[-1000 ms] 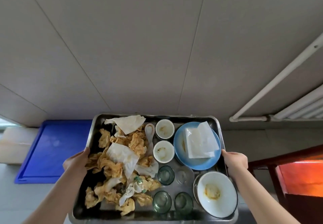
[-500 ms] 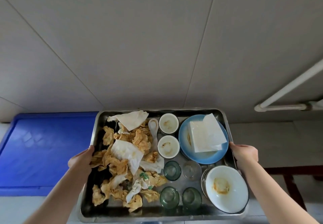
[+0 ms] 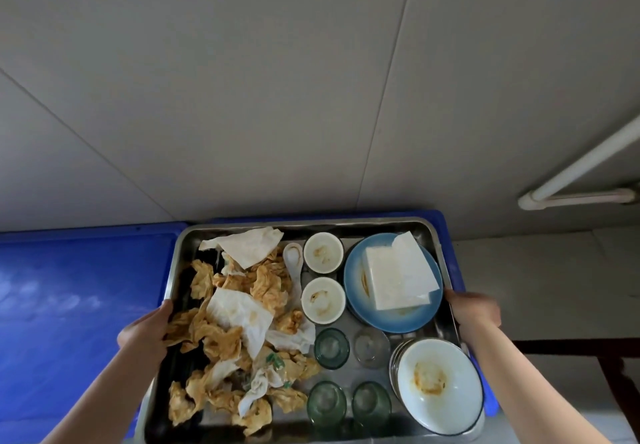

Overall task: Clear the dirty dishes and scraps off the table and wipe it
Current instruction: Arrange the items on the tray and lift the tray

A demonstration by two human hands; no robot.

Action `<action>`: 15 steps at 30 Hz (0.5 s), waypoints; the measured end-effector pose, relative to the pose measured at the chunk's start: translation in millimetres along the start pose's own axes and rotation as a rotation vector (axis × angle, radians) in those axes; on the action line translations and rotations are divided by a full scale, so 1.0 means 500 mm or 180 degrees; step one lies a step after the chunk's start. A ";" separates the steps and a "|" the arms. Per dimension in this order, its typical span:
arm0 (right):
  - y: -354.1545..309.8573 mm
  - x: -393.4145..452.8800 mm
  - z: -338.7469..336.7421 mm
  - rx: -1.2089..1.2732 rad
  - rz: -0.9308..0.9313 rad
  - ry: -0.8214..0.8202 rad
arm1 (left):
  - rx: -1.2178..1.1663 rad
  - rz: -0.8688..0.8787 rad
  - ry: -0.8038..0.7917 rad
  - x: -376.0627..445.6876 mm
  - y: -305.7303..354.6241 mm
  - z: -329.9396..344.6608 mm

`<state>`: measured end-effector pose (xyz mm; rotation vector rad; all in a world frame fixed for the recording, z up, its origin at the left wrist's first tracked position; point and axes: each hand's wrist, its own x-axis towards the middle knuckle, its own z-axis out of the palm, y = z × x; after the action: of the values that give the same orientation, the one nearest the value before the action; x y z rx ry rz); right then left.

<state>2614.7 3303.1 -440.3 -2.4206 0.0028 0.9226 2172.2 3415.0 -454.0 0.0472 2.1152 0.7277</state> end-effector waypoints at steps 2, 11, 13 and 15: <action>0.002 0.008 0.007 -0.0177 -0.0009 0.0007 | -0.0034 -0.0013 -0.0035 0.006 -0.003 0.006; 0.002 0.039 0.031 -0.0323 0.0025 -0.0014 | -0.0088 -0.0027 -0.0048 0.023 -0.009 0.030; 0.005 0.041 0.034 -0.0287 0.0007 0.0001 | -0.0024 -0.0056 -0.0023 0.027 -0.012 0.032; 0.003 0.040 0.034 -0.0341 -0.0005 0.0012 | 0.0018 -0.0083 -0.0022 0.026 -0.011 0.034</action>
<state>2619.1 3313.8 -463.7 -2.5205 -0.0482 0.9394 2178.0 3422.2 -474.1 0.0250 2.1074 0.7053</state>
